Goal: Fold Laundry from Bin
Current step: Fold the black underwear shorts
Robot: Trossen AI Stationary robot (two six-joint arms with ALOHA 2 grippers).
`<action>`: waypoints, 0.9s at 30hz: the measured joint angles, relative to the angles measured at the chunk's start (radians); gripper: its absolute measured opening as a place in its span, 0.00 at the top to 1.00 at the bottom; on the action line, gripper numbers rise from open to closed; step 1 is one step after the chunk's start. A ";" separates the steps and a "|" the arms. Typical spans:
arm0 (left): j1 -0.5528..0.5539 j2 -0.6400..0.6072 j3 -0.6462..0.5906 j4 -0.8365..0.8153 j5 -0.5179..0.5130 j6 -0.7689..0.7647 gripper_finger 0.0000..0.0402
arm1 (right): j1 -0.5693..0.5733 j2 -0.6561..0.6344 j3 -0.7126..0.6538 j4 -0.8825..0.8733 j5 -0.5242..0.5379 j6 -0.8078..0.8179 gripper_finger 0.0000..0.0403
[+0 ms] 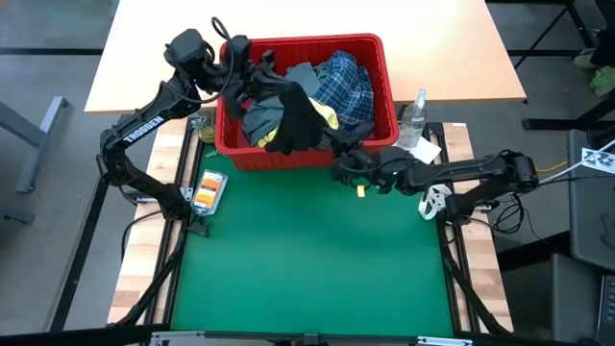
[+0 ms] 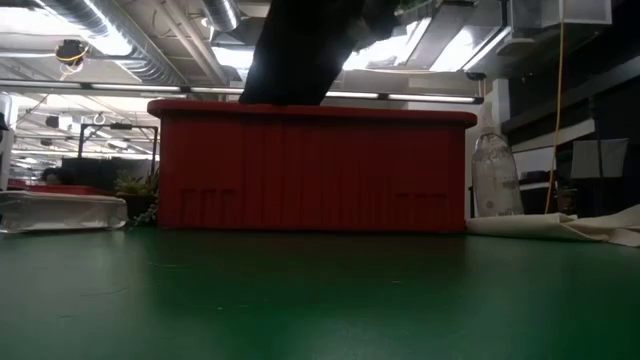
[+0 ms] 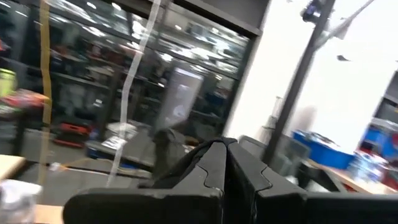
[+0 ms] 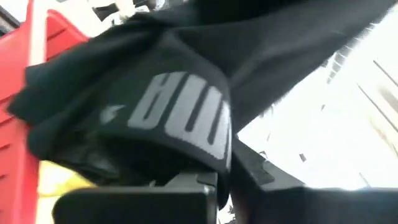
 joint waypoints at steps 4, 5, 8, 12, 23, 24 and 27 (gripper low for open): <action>0.000 -0.022 0.000 -0.002 0.055 0.000 1.00 | 0.000 -0.087 0.000 -0.088 -0.001 0.000 0.97; 0.000 -0.031 0.000 -0.002 0.063 0.001 1.00 | 0.006 -0.109 0.000 -0.118 -0.001 0.001 0.98; -0.005 -0.049 0.000 -0.005 0.073 0.002 1.00 | 0.028 -0.174 0.000 -0.166 -0.005 0.001 0.98; -0.030 -0.050 0.000 -0.021 0.110 0.001 1.00 | 0.071 -0.258 0.000 -0.198 -0.024 -0.002 0.98; -0.173 -0.052 0.000 -0.330 0.130 0.134 1.00 | 0.188 -0.468 0.000 -0.376 -0.045 0.072 0.99; -0.188 -0.052 0.000 -0.378 0.114 0.160 1.00 | 0.198 -0.490 0.000 -0.422 -0.046 0.101 0.99; -0.244 -0.052 0.000 -0.544 -0.001 0.244 1.00 | 0.232 -0.538 0.000 -0.554 -0.064 0.208 0.99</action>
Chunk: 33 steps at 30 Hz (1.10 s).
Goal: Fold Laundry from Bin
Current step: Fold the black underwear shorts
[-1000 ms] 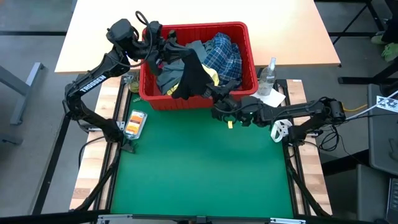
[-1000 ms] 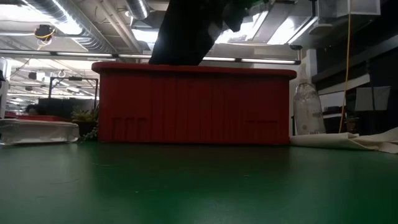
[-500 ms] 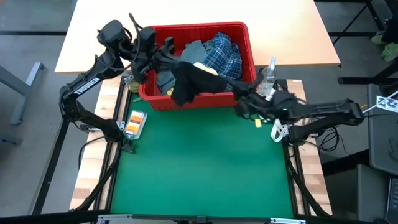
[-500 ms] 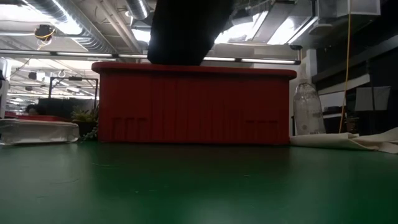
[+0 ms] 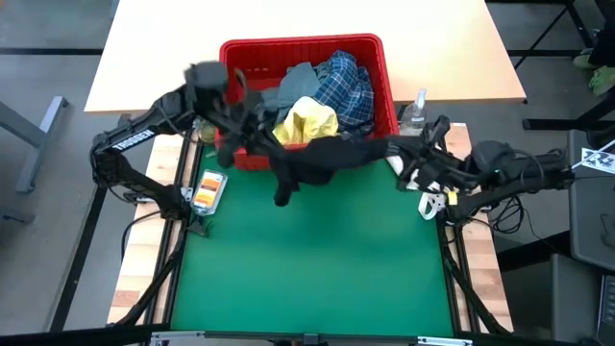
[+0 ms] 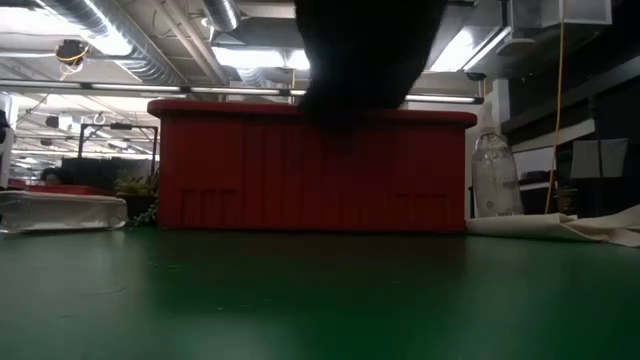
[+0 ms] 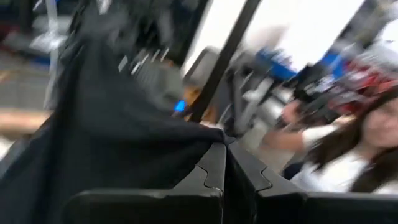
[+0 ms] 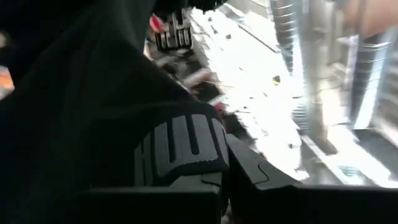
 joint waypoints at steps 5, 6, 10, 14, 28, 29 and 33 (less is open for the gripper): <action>-0.108 0.000 0.000 -0.230 -0.298 0.107 1.00 | 0.046 -0.053 0.000 -0.215 -0.078 0.210 0.99; -0.132 0.000 -0.001 -0.260 -0.363 0.120 1.00 | 0.051 -0.060 0.000 -0.261 -0.101 0.257 0.99; -0.244 0.000 -0.051 -0.289 -0.561 0.131 1.00 | 0.076 -0.060 -0.001 -0.430 -0.222 0.431 0.99; -0.345 0.001 -0.148 -0.262 -0.725 0.121 1.00 | 0.099 -0.029 -0.001 -0.524 -0.270 0.527 0.99; -0.428 0.001 -0.090 -0.260 -0.911 0.057 1.00 | 0.107 0.024 -0.001 -0.270 -0.264 0.491 0.99; -0.428 0.000 -0.071 -0.268 -0.902 0.070 1.00 | 0.107 0.021 -0.001 -0.264 -0.272 0.490 0.99; -0.444 0.000 -0.006 -0.298 -0.852 0.073 1.00 | 0.108 0.010 -0.001 -0.262 -0.319 0.497 0.99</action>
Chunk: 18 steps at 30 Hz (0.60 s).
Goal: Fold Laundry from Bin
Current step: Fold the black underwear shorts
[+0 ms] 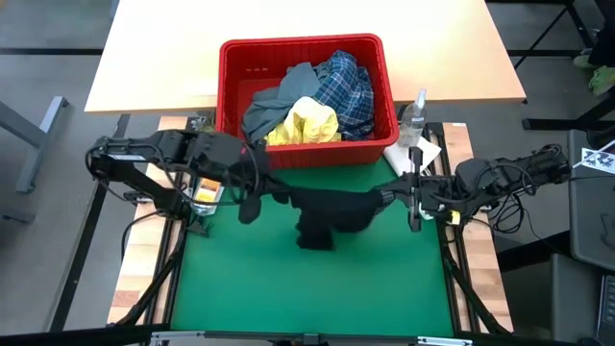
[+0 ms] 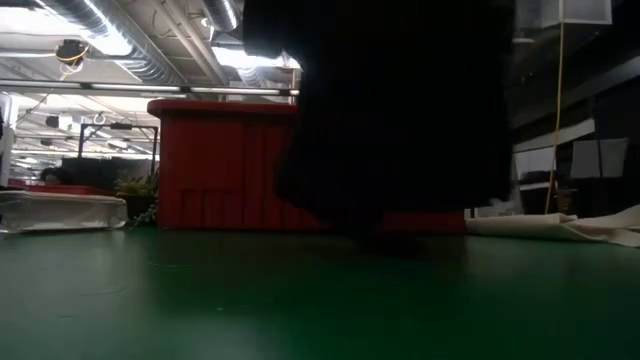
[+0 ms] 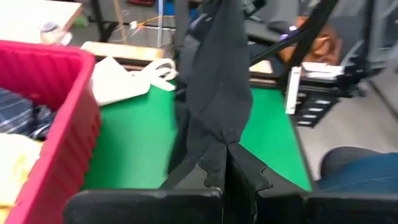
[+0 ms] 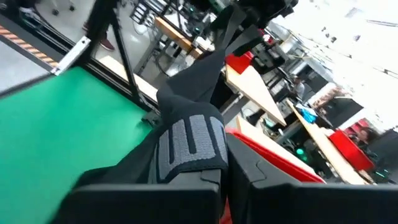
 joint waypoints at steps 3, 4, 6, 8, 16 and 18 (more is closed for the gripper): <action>-0.031 0.000 0.040 -0.003 0.042 -0.002 1.00 | 0.000 -0.005 0.000 0.008 -0.081 0.036 0.99; -0.045 0.000 0.049 -0.003 0.050 -0.005 1.00 | 0.000 -0.005 0.000 0.022 -0.107 0.055 0.99; -0.079 0.000 0.063 -0.002 0.050 -0.030 1.00 | 0.000 -0.005 0.000 0.056 -0.153 0.089 0.99; -0.114 0.000 0.071 -0.002 0.050 -0.061 1.00 | 0.010 -0.005 0.000 0.095 -0.215 0.116 0.99; -0.288 0.000 0.081 0.024 -0.001 -0.203 1.00 | 0.198 0.035 0.001 0.236 -0.222 0.180 0.99; -0.337 0.000 0.081 0.043 -0.046 -0.217 1.00 | 0.265 0.057 0.001 0.282 -0.164 0.181 0.99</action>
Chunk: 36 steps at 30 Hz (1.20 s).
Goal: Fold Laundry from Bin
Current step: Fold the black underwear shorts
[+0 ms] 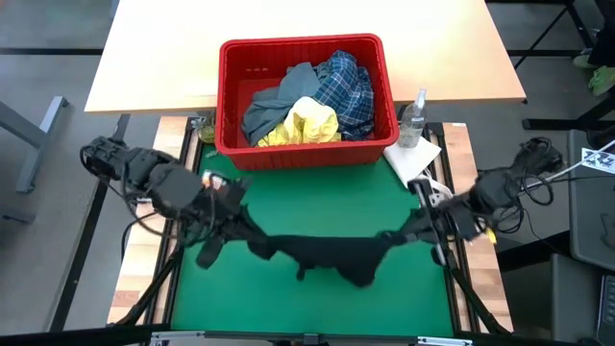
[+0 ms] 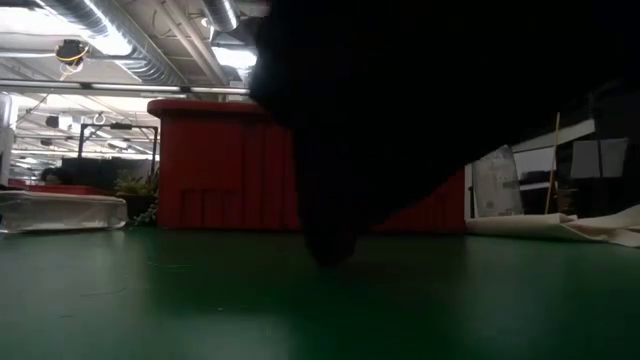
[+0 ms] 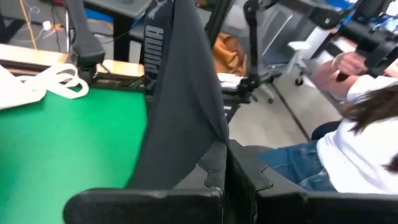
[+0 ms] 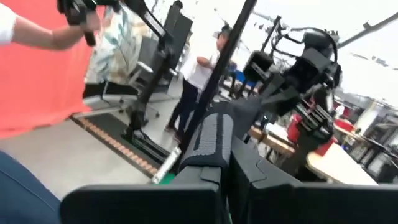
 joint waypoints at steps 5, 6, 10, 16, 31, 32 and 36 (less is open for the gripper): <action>-0.115 0.001 0.000 0.049 -0.102 -0.041 1.00 | 0.153 0.086 0.000 0.110 0.133 0.001 0.99; -0.135 0.003 0.000 0.056 -0.117 -0.048 1.00 | 0.180 0.104 0.000 0.142 0.158 0.001 0.99; -0.194 0.019 0.000 0.060 -0.153 -0.083 1.00 | 0.270 0.171 0.000 0.229 0.250 0.001 0.99; -0.226 0.073 0.000 -0.008 -0.197 -0.126 1.00 | 0.345 0.254 0.000 0.229 0.438 0.033 0.99; -0.087 0.237 -0.013 -0.454 -0.441 -0.306 1.00 | 0.295 0.251 0.000 -0.507 0.771 0.585 0.99; -0.069 0.248 -0.025 -0.469 -0.444 -0.307 1.00 | 0.280 0.251 0.000 -0.594 0.770 0.652 0.99; 0.005 0.282 -0.105 -0.472 -0.447 -0.308 1.00 | 0.207 0.255 0.000 -0.891 0.763 0.846 0.99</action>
